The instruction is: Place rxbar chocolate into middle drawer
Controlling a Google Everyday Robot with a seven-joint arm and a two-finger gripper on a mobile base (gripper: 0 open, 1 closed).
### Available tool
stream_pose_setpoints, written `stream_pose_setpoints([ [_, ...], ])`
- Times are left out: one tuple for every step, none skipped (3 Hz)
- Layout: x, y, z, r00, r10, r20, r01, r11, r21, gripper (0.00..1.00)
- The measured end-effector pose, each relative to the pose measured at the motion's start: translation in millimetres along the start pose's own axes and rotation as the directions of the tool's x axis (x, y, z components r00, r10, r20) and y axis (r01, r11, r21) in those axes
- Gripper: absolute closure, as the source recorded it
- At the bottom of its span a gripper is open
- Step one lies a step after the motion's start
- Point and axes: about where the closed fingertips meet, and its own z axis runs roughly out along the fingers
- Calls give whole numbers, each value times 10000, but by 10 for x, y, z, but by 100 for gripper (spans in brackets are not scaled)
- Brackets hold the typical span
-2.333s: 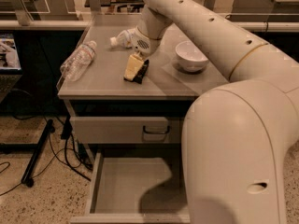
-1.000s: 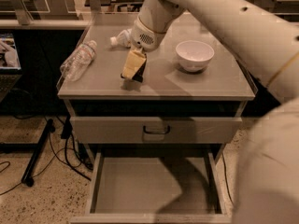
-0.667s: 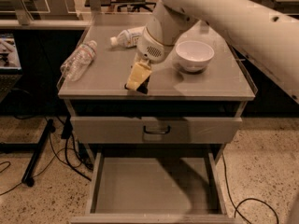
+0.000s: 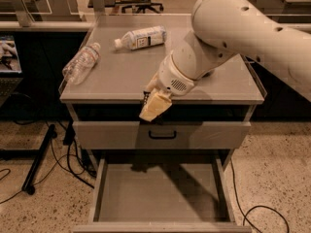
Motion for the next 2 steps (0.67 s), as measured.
stream_pose_setpoints([
  [-49,-1,-1,10000,-56,-48,56,9999,109,100],
  [-138,232,-89,9983,383,443,-405,9980,494,100],
])
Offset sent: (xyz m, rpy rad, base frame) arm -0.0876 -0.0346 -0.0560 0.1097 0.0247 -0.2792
